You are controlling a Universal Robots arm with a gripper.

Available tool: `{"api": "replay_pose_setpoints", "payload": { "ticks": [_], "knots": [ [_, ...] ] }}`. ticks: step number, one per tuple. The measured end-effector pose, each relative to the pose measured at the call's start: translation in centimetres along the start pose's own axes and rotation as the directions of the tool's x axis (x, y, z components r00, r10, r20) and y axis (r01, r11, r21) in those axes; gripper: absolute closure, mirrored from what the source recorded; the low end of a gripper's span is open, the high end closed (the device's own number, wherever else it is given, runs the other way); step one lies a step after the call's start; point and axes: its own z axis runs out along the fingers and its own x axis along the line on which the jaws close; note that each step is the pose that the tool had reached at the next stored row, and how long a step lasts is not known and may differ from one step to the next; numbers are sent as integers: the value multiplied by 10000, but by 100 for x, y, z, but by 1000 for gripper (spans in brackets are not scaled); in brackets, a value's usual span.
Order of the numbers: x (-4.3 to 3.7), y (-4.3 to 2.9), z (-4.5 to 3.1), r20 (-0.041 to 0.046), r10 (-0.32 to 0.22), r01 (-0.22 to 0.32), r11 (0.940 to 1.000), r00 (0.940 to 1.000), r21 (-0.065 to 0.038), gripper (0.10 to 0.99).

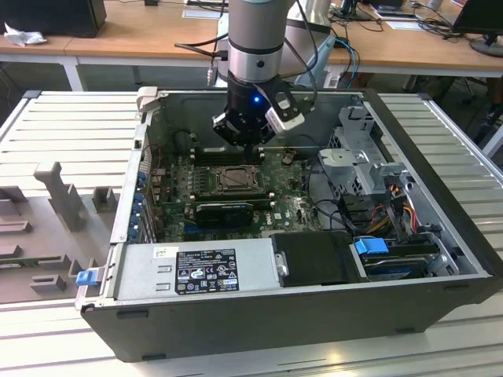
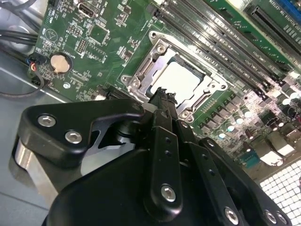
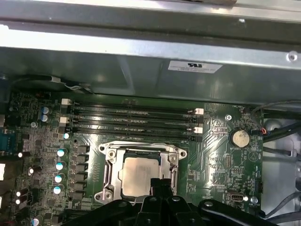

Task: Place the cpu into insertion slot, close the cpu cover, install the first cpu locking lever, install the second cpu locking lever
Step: 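Install the second cpu locking lever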

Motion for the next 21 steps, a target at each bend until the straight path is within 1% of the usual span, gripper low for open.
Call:
{"api": "replay_pose_setpoints", "payload": {
  "ticks": [3,5,9,14,16,18,21],
  "knots": [
    [3,-36,13,0,0,0,10000,10000,0,980],
    [6,-74,16,0,0,0,10000,10000,-1,980],
    [11,-101,15,0,0,0,10000,10000,0,980],
    [19,-158,21,0,0,0,10000,10000,-10,980],
    [20,-174,21,-1,1,-1,10000,10000,-29,980],
    [23,-208,23,4,1,-1,9999,10000,-105,980],
    [25,-233,27,5,2,-2,9999,10000,-131,980]
  ]
}}
